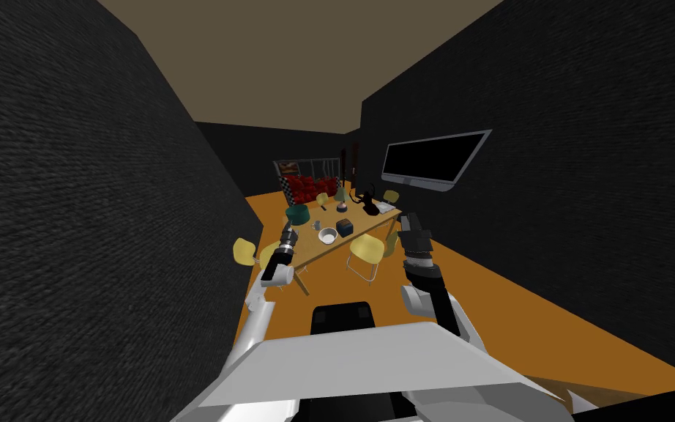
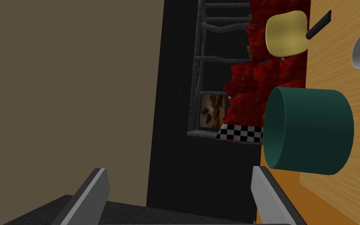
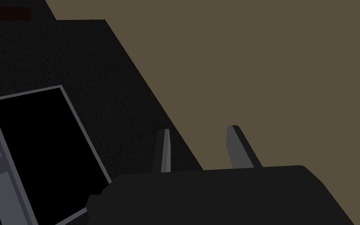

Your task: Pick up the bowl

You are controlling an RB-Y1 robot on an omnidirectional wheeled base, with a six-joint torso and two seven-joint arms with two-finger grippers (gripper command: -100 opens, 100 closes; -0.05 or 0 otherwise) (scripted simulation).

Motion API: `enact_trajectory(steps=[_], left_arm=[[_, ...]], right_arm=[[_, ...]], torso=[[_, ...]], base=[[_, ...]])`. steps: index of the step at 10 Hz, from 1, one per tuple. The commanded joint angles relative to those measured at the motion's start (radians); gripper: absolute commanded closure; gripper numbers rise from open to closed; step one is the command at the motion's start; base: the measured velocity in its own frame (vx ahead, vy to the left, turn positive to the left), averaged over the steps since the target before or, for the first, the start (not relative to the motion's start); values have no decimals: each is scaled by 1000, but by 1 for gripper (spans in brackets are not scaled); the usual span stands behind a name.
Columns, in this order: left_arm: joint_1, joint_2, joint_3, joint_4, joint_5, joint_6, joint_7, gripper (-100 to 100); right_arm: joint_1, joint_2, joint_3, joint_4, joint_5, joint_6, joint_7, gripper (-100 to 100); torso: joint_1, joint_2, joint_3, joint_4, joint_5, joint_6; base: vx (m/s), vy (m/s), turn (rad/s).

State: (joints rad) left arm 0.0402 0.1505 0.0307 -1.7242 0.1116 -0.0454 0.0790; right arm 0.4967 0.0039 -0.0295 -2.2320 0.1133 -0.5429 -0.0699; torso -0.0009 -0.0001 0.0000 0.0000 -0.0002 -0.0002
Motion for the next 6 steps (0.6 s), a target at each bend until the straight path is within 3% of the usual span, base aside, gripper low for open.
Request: enact_trajectory(steps=[1,2,3,4,5,6], left_arm=[[-49,3,6,50,5,45,-3,-100],[-49,3,6,76,5,45,-3,-100],[-93,6,10,116,8,84,-7,-100],[-93,6,10,139,8,88,-7,-100],[-135,8,15,169,12,131,-11,-100],[-137,8,15,203,12,131,-11,-100]], right_arm=[[0,0,0,0,0,0,0,0],[0,0,0,0,0,0,0,0],[0,0,0,0,0,0,0,0],[0,0,0,0,0,0,0,0],[0,0,0,0,0,0,0,0],[0,0,0,0,0,0,0,0]], torso=[[0,0,0,0,0,0],[0,0,0,0,0,0],[0,0,0,0,0,0],[-1,0,0,0,0,0],[-1,0,0,0,0,0],[-1,-1,0,0,0,0]], base=[[0,-16,15],[0,-19,6],[-5,-22,18],[1,-23,6],[6,-26,18],[6,-25,5]])
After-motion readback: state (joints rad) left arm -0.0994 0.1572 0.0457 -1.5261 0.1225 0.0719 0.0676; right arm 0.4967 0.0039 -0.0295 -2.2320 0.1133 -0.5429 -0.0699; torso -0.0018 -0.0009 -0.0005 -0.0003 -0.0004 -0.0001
